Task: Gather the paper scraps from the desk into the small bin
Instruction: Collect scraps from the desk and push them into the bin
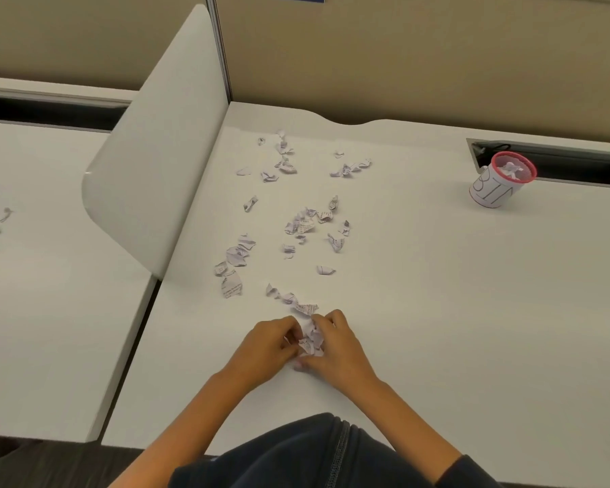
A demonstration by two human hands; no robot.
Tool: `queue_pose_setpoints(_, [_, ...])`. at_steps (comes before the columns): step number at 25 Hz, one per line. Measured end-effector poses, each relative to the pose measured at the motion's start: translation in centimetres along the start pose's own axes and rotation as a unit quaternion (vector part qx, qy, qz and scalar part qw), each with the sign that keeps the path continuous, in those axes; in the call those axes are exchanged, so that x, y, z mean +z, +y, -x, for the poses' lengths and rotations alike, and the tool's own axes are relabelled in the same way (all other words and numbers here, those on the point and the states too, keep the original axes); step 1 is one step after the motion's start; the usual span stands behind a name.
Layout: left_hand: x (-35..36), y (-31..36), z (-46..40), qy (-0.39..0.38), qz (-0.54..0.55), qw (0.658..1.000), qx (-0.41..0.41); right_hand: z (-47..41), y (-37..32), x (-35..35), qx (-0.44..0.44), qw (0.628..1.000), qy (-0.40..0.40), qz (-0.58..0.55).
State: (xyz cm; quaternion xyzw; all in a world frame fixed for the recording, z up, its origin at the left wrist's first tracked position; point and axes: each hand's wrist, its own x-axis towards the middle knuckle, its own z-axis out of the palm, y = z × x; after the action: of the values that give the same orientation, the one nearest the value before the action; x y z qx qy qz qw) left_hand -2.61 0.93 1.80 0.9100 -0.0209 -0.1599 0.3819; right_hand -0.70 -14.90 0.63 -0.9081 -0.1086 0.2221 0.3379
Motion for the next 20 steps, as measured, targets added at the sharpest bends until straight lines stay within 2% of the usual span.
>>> queue_pose_setpoints(3, [-1.4, -0.9, -0.3, 0.046, 0.02, 0.999, -0.007, 0.1, -0.3, 0.4, 0.006, 1.0, 0.01, 0.028])
queue_pose_setpoints(6, [-2.2, -1.0, -1.7, 0.093, -0.033, 0.995, 0.005, 0.2, -0.8, 1.0, -0.024, 0.996, 0.043, 0.074])
queue_pose_setpoints(9, [-2.0, -0.8, -2.9, 0.072, -0.116, 0.991, 0.005, 0.3, -0.5, 1.2, -0.047, 0.995, 0.067, 0.065])
queue_pose_setpoints(14, [-0.5, -0.7, -3.0, 0.068, -0.087, 0.994, 0.016, 0.2, 0.6, 0.7, -0.022, 0.995, 0.097, 0.027])
queue_pose_setpoints(16, [-0.1, -0.7, -2.9, 0.078, -0.085, 0.993, 0.029, 0.1, 0.8, 0.0, 0.005, 0.992, 0.123, -0.013])
queue_pose_setpoints(18, [0.1, -0.6, -2.7, 0.079, -0.091, 0.992, 0.04, 0.1, 1.2, -1.2, 0.061, 0.98, 0.151, -0.118])
queue_pose_setpoints(20, [0.1, -0.2, -2.6, 0.08, -0.077, 0.993, 0.041, 0.1, 1.2, -2.5, 0.147, 0.936, 0.148, -0.285])
